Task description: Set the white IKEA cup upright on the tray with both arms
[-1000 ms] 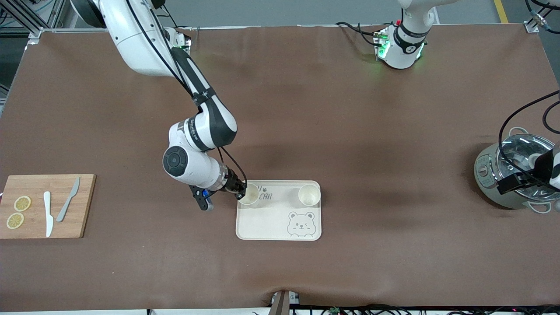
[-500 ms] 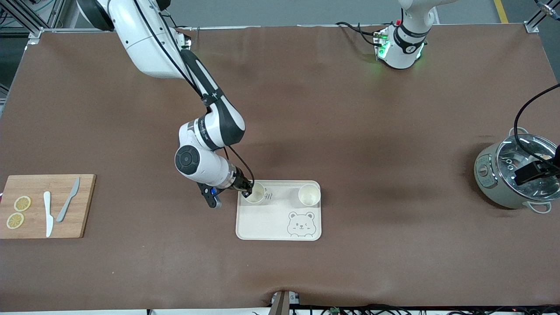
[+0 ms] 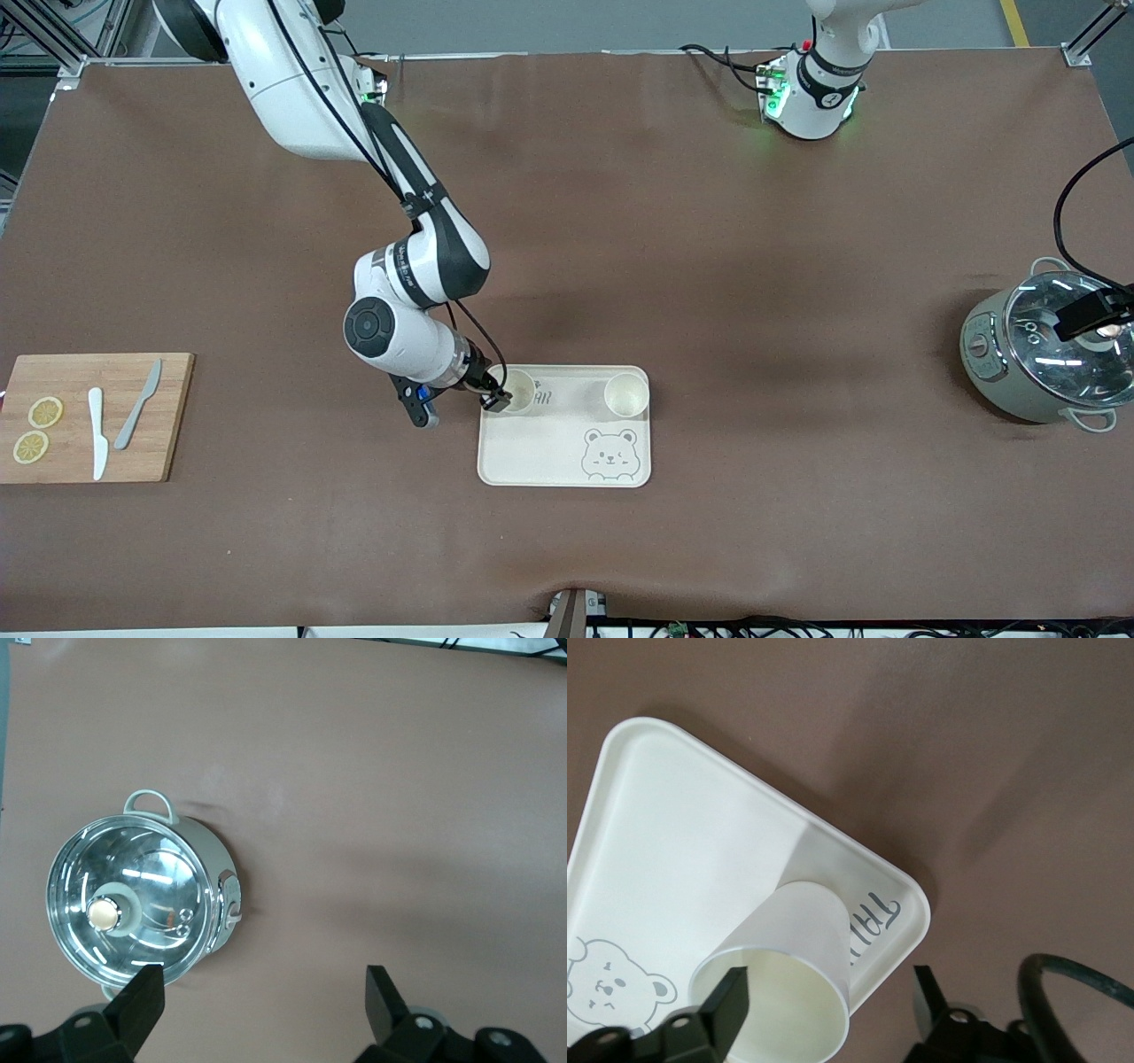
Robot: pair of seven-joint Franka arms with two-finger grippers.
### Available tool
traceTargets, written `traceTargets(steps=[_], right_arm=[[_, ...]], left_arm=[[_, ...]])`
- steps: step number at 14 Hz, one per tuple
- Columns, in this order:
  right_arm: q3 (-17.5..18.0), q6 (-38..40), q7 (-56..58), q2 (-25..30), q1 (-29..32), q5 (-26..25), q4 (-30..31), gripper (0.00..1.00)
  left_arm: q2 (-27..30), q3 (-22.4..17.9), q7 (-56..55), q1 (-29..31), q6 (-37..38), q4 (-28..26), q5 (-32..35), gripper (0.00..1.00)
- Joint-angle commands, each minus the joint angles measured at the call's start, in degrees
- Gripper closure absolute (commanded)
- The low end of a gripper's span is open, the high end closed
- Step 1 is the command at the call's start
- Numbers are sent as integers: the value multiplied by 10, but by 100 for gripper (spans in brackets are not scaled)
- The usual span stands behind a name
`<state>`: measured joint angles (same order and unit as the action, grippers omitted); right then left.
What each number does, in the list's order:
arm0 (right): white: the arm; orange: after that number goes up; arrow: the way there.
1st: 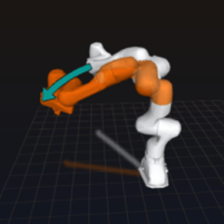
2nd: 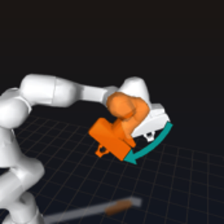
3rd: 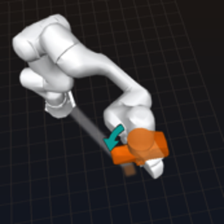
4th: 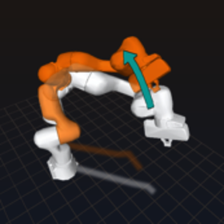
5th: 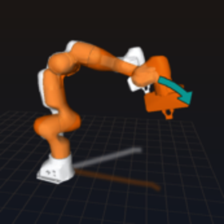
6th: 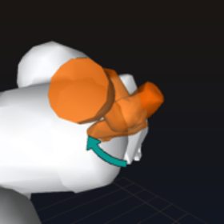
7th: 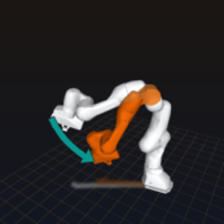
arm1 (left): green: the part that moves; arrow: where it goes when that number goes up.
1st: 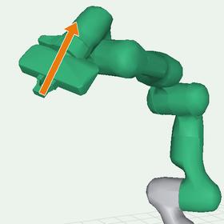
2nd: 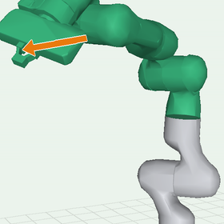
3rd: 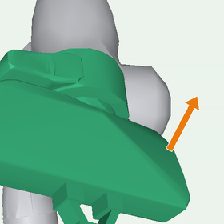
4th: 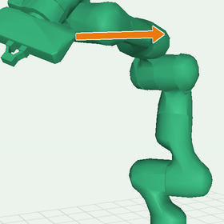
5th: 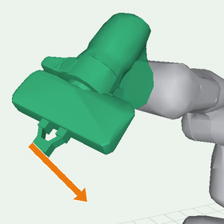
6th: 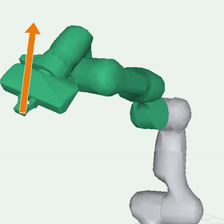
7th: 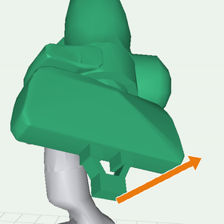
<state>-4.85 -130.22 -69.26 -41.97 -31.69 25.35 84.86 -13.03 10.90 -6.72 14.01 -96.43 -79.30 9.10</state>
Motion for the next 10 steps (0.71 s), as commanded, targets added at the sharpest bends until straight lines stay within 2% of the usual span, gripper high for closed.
traceTargets(steps=[1,4,8,10], right_arm=[[-7,28,-11,16,3,-7,-7,0],[-10,98,-19,46,20,-5,-10,0],[-9,135,-1,52,60,-5,-74,0],[-9,175,27,87,81,-3,-82,0]], left_arm=[[20,4,7,5,12,-9,1,0],[25,10,7,6,25,-9,-3,0],[37,12,6,2,54,-10,-52,0],[53,28,-1,0,85,-13,-53,0]])
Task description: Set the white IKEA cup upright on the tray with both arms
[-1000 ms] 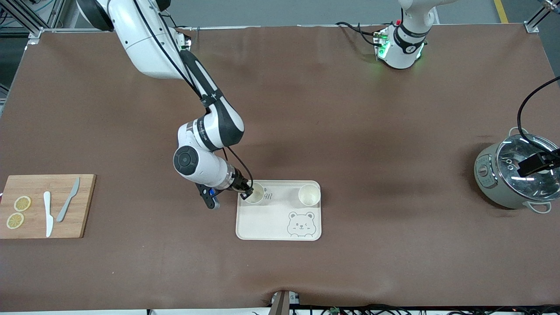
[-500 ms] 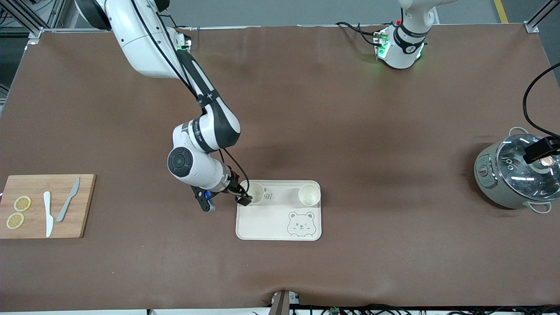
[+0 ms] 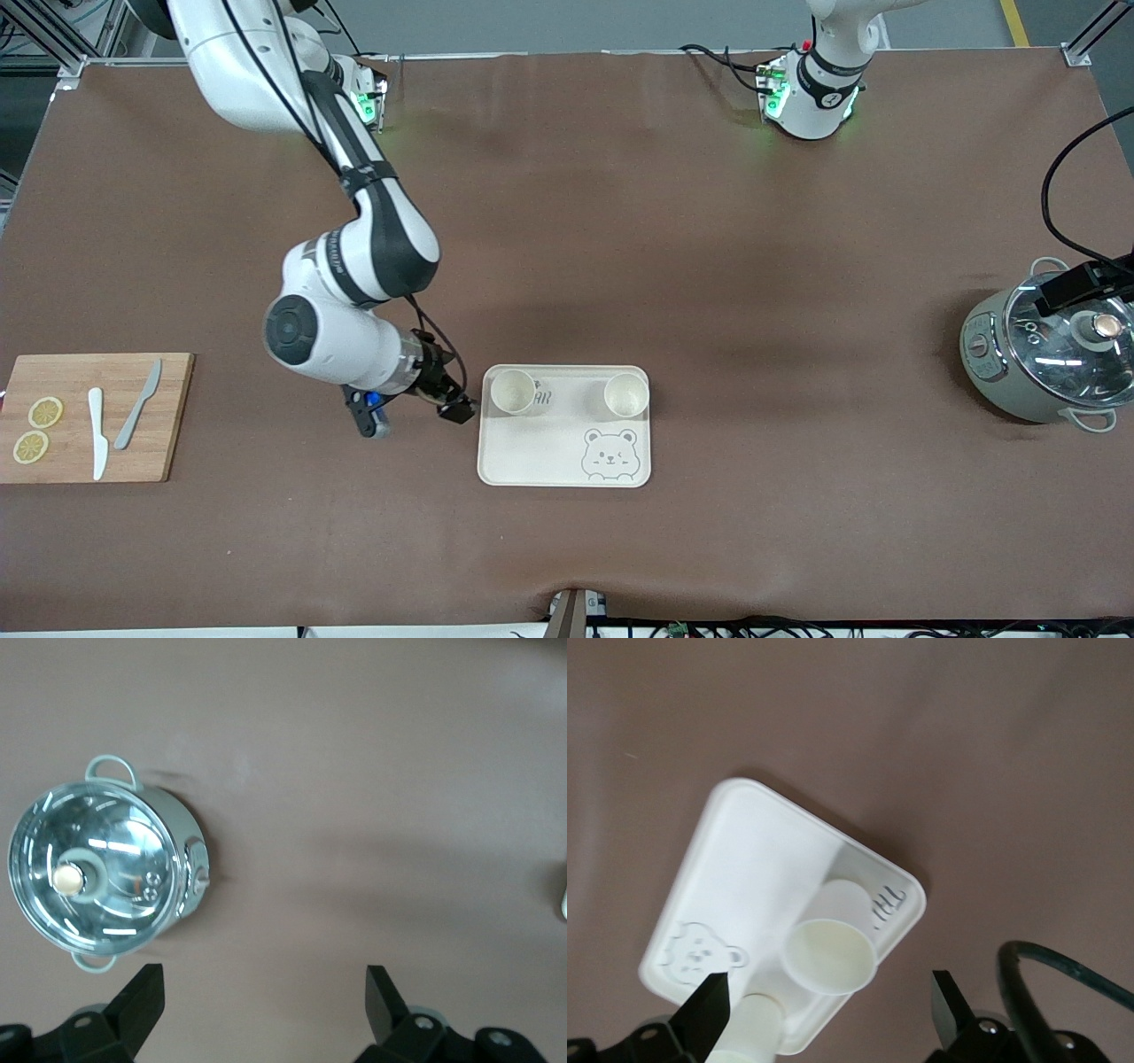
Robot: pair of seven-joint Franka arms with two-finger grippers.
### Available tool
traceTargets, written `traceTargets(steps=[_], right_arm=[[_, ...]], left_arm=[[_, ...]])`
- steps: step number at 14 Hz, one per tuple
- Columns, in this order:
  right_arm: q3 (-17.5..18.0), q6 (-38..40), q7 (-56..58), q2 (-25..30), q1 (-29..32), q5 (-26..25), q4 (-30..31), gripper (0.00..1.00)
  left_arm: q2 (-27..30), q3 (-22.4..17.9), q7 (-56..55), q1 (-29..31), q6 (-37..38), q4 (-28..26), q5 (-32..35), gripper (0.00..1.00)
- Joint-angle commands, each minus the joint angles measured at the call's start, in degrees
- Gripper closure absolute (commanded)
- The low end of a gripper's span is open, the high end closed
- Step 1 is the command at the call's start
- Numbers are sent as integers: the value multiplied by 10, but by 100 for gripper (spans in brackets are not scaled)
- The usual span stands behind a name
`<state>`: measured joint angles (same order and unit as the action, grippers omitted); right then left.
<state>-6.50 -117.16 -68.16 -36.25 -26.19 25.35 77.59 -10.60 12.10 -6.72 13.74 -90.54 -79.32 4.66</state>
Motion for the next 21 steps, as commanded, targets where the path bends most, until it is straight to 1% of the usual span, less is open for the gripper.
traceTargets(steps=[1,2,3,5,7,9,10,11,12,13,14,15,17,18,19,21], right_arm=[[7,100,21,38,51,-6,-13,0],[12,139,25,41,77,-6,-23,0],[5,158,40,58,82,-13,-36,0],[6,186,86,105,106,-40,-31,0],[6,255,137,137,130,-54,-24,0],[6,257,187,204,161,-69,43,0],[6,257,211,237,170,-71,75,0],[6,258,244,266,179,-79,103,0],[6,259,275,287,189,-95,120,0],[6,261,298,303,192,-121,133,0],[6,261,331,317,195,-150,137,0],[6,262,388,326,206,-165,137,0],[6,264,531,338,241,-168,137,0],[6,269,573,341,255,-174,136,0],[7,280,603,341,267,-188,134,0],[10,282,683,352,265,-238,129,0]], left_arm=[[33,29,-6,4,42,-12,-9,0],[44,33,-6,3,48,-13,-9,0],[51,34,-4,3,54,-13,-9,0],[64,34,7,4,61,-13,-9,0],[74,42,6,4,80,-14,-10,0],[84,45,7,1,85,-16,-11,0],[94,37,7,-19,85,-28,-11,0],[104,16,7,-47,85,-41,-10,0],[117,-5,7,-67,85,-53,-11,0],[124,-17,7,-84,85,-63,-11,0],[133,-25,7,-97,85,-67,-11,0],[137,-38,7,-112,85,-68,-11,0],[150,-63,7,-134,82,-86,-11,0],[164,-75,6,-143,78,-98,-11,0],[172,-78,6,-144,76,-108,-11,0],[180,-84,4,-161,74,-114,-13,0]])
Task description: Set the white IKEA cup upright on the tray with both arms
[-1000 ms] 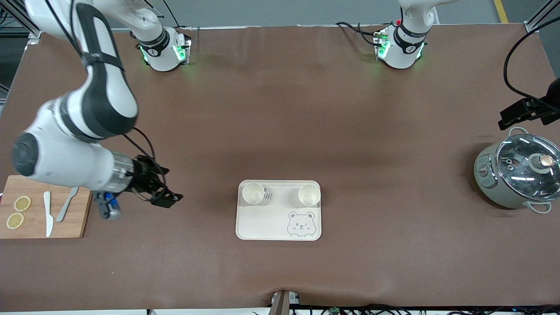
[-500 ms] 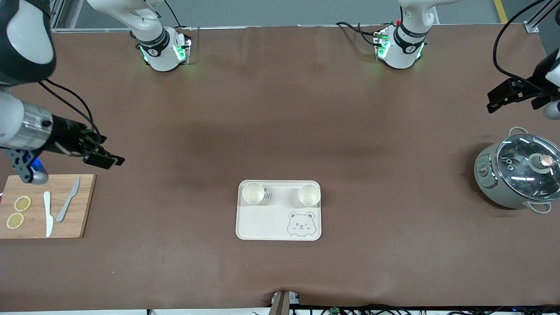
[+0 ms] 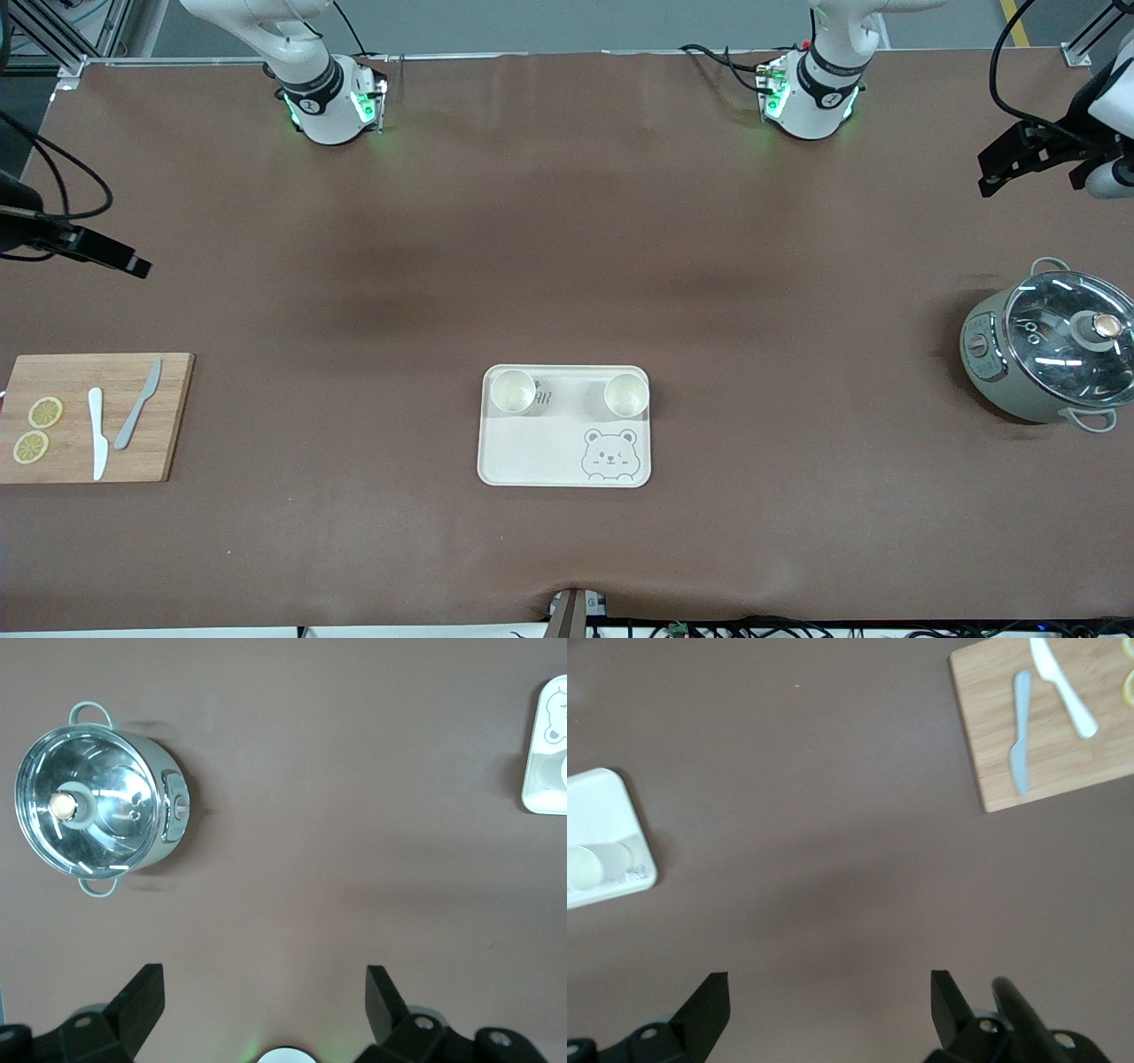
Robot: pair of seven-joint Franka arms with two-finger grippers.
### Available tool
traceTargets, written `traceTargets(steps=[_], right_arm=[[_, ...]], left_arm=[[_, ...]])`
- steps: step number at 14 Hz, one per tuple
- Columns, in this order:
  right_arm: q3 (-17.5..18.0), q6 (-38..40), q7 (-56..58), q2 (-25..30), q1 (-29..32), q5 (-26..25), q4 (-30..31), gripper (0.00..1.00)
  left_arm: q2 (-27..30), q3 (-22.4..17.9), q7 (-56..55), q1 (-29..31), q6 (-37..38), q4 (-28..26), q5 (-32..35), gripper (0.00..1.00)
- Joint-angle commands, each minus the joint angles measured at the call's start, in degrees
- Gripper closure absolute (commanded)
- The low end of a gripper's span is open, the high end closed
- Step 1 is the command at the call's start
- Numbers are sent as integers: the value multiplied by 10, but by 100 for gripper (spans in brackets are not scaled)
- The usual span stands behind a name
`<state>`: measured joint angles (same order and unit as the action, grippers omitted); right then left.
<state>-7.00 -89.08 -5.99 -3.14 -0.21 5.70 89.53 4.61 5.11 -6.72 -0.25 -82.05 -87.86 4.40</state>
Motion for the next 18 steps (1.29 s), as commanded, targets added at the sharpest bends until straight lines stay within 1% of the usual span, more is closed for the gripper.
traceTargets(steps=[1,2,4,7,9,13,16,18], right_arm=[[17,7,106,30,4,-60,9,0],[17,23,126,45,2,-64,9,0],[21,38,121,56,-9,-65,15,0],[23,34,109,56,-21,-64,12,0],[21,32,109,56,-17,-59,22,0],[21,37,109,54,-20,-61,10,0],[22,32,110,53,-21,-66,8,0],[21,32,110,53,-16,-71,-7,0]], left_arm=[[36,-24,3,-30,-21,-41,-11,0],[43,-26,3,-28,-26,-49,-10,0],[37,-25,3,-25,-28,-44,-10,0],[32,-25,3,-23,-36,-46,-11,0],[31,-25,3,-23,-37,-46,-11,0],[24,-25,6,-19,-36,-43,-14,0],[21,-25,2,-12,-36,-41,-33,0],[21,-25,2,-12,-34,-42,-33,0]])
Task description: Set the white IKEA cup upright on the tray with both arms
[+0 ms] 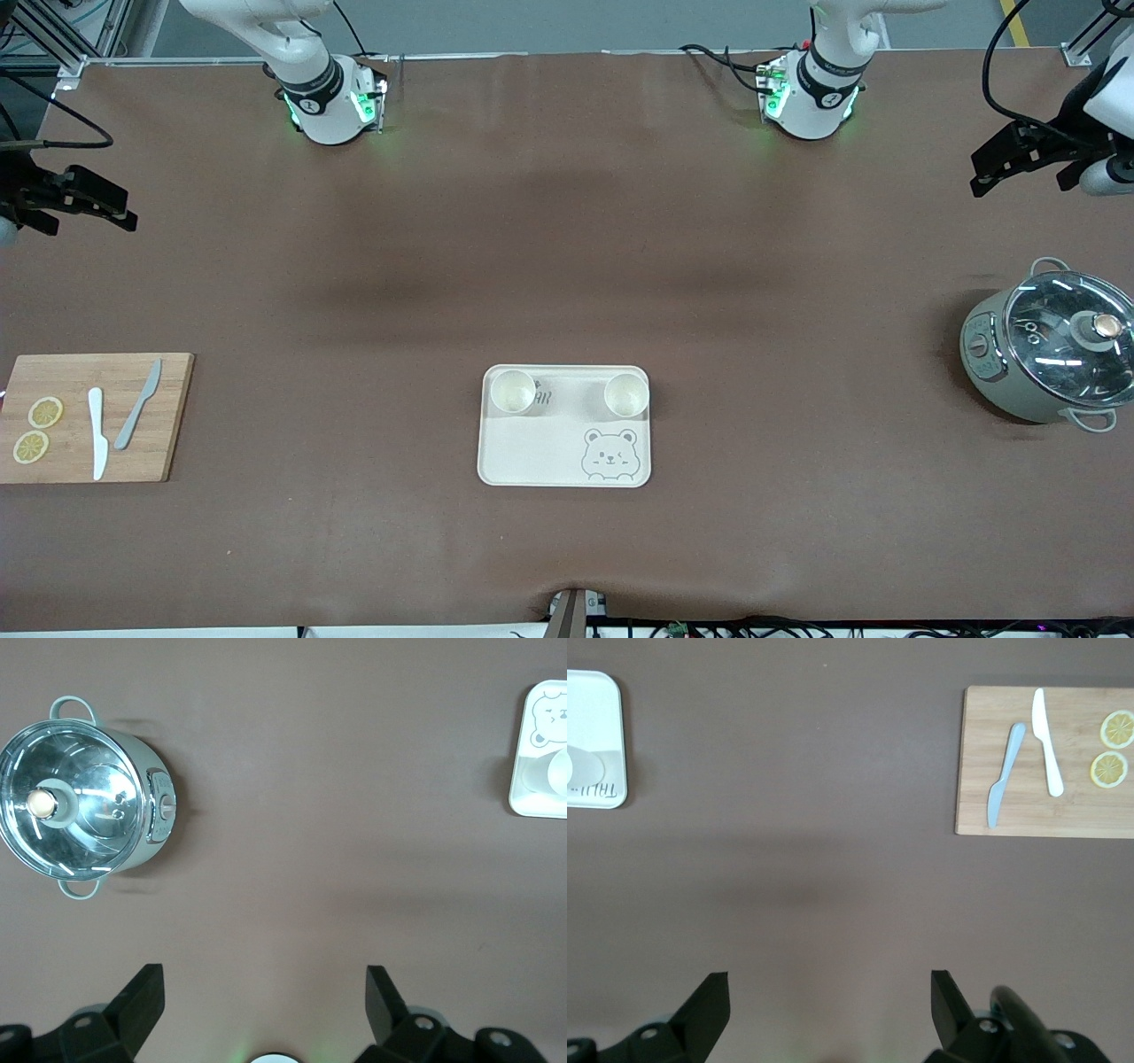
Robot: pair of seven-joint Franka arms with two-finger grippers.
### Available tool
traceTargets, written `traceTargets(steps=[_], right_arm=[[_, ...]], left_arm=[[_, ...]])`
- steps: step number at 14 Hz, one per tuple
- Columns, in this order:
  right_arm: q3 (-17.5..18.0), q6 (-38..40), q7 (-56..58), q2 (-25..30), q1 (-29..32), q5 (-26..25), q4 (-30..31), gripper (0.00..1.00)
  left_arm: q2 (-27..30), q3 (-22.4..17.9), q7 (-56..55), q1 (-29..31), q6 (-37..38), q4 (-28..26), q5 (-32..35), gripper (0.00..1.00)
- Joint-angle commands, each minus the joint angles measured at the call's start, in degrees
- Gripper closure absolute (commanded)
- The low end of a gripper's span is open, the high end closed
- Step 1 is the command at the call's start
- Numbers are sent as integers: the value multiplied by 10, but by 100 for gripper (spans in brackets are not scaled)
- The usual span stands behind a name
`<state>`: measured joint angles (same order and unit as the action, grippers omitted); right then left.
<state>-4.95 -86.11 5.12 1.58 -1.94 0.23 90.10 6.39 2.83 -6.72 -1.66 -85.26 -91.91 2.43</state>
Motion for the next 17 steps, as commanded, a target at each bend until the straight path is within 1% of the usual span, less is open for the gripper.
traceTargets(steps=[1,5,17], right_arm=[[0,4,-2,5,2,-15,-13,0],[-3,3,-2,6,4,-6,-12,0],[-3,6,-3,5,19,-5,-10,0]], left_arm=[[2,-2,2,3,-1,-2,-13,0],[-4,-2,-2,2,0,-1,-12,0],[-4,-2,-1,3,2,9,-12,0]])
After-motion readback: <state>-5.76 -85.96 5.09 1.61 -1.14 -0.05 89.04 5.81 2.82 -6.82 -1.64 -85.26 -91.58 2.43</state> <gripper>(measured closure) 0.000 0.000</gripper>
